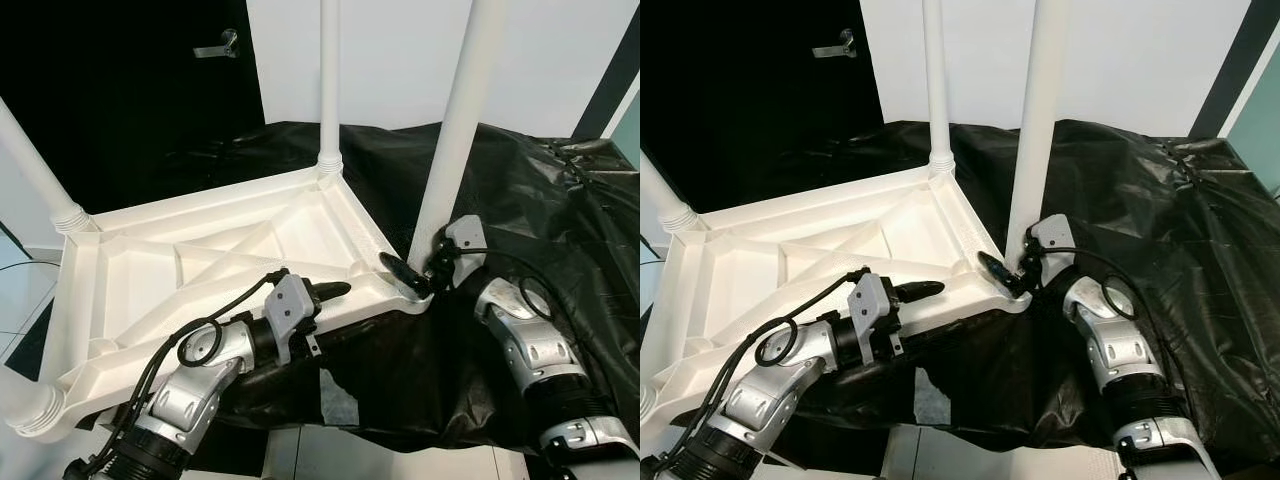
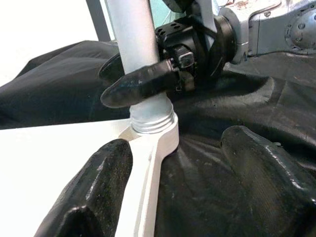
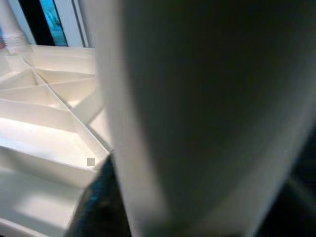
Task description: Building children table
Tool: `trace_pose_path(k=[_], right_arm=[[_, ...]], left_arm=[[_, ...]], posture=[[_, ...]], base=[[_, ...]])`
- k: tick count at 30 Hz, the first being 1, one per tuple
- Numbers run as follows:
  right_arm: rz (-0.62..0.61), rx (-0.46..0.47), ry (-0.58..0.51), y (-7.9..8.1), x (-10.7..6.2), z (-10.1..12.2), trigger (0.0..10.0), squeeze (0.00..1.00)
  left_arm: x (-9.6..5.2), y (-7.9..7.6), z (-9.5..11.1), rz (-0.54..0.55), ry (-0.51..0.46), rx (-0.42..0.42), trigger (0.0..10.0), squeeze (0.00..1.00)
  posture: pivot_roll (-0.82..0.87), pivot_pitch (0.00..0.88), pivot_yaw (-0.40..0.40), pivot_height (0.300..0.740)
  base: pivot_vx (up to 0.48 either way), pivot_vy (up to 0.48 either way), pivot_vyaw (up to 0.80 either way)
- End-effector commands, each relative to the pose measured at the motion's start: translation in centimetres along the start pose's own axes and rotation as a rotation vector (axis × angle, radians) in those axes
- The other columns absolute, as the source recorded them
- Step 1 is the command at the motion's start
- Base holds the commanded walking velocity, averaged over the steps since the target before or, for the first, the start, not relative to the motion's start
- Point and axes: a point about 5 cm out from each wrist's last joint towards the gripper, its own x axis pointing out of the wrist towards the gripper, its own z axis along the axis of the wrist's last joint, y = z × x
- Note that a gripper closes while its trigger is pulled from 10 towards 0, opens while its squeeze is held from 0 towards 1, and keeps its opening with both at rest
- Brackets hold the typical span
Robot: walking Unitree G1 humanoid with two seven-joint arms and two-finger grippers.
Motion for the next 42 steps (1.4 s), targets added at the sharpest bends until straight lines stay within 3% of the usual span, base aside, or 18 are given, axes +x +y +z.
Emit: trace_pose_path(k=[1, 10, 11, 12, 13, 16, 18, 19, 23, 30, 36, 37, 38, 42], right_arm=[[0.019, 0.011, 0.018, 0.3, -0.3, -0.7, 0.0, 0.00], [-0.122, 0.060, 0.029, 0.3, -1.2, -1.7, 0.0, 0.00], [-0.157, 0.061, 0.033, 0.3, -1.2, -1.8, 4.5, 0.00], [-0.157, 0.061, 0.033, 0.3, -1.2, -1.8, 4.5, 0.00], [-0.196, 0.064, 0.037, 0.5, -1.2, -1.9, 10.0, 0.00], [-0.315, 0.098, 0.049, 1.1, -1.1, -2.2, 10.0, 0.00], [-0.315, 0.098, 0.049, 1.1, -1.1, -2.2, 10.0, 0.00], [-0.445, 0.136, 0.070, 2.0, -0.8, -2.5, 10.0, 0.00], [-0.524, 0.163, 0.057, 3.2, -0.1, -2.0, 10.0, 0.00], [-0.644, 0.180, 0.016, 3.9, 0.4, -0.9, 10.0, 0.00], [-0.664, 0.202, -0.001, 4.4, 0.6, -0.5, 10.0, 0.00], [-0.659, 0.194, -0.006, 4.4, 0.5, -0.4, 10.0, 0.16], [-0.651, 0.188, -0.021, 4.1, 0.3, -0.2, 10.0, 1.00], [-0.608, 0.174, -0.055, 3.7, -0.2, 0.3, 10.0, 1.00]], left_arm=[[-0.2, -0.1, -0.2, -0.048, 0.015, 0.004, 10.0, 0.00], [0.0, -0.4, -0.2, -0.043, 0.013, -0.003, 10.0, 0.00], [0.0, -0.5, -0.2, -0.044, 0.013, -0.004, 10.0, 0.00], [0.0, -0.5, -0.2, -0.044, 0.013, -0.004, 10.0, 0.00], [0.0, -0.5, -0.1, -0.044, 0.012, -0.004, 10.0, 0.00], [0.0, -0.5, -0.1, -0.044, 0.011, -0.005, 10.0, 0.00], [0.0, -0.5, -0.1, -0.044, 0.011, -0.005, 10.0, 0.00], [-0.1, -0.6, 0.0, -0.042, 0.014, -0.005, 10.0, 0.00], [-0.2, -0.7, 0.0, -0.044, 0.017, -0.001, 10.0, 0.00], [-0.2, -0.7, 0.1, -0.041, 0.014, -0.001, 10.0, 0.00], [-0.1, -0.7, 0.1, -0.034, 0.014, -0.001, 10.0, 0.00], [-0.1, -0.7, 0.0, -0.034, 0.015, 0.000, 10.0, 0.00], [0.0, -0.7, 0.0, -0.035, 0.018, 0.003, 10.0, 0.00], [0.1, -0.7, 0.1, -0.034, 0.019, 0.007, 10.0, 0.00]], posture=[[0.04, 0.000, 0.017, 0.740], [0.04, 0.000, 0.012, 0.740], [0.04, 0.000, 0.012, 0.740], [0.04, 0.000, 0.012, 0.740], [0.04, 0.000, 0.011, 0.740], [0.04, 0.000, 0.010, 0.740], [0.04, 0.000, 0.010, 0.740], [0.04, 0.000, 0.008, 0.740], [0.04, 0.000, 0.002, 0.740], [0.04, 0.000, -0.005, 0.740], [0.04, 0.000, -0.003, 0.740], [0.04, 0.000, -0.008, 0.740], [0.04, 0.000, -0.011, 0.740], [0.04, 0.000, -0.013, 0.740]], base=[[0.000, 0.000, 0.00], [0.000, 0.000, 0.00], [0.000, 0.000, 0.00], [0.000, 0.000, 0.00], [0.000, 0.000, 0.00], [0.000, 0.000, 0.00], [0.000, 0.000, 0.00], [0.000, 0.000, 0.00], [0.000, 0.000, 0.00], [0.000, 0.000, 0.00], [0.000, 0.000, 0.00], [0.000, 0.000, 0.00], [0.000, 0.000, 0.00], [0.000, 0.000, 0.00]])
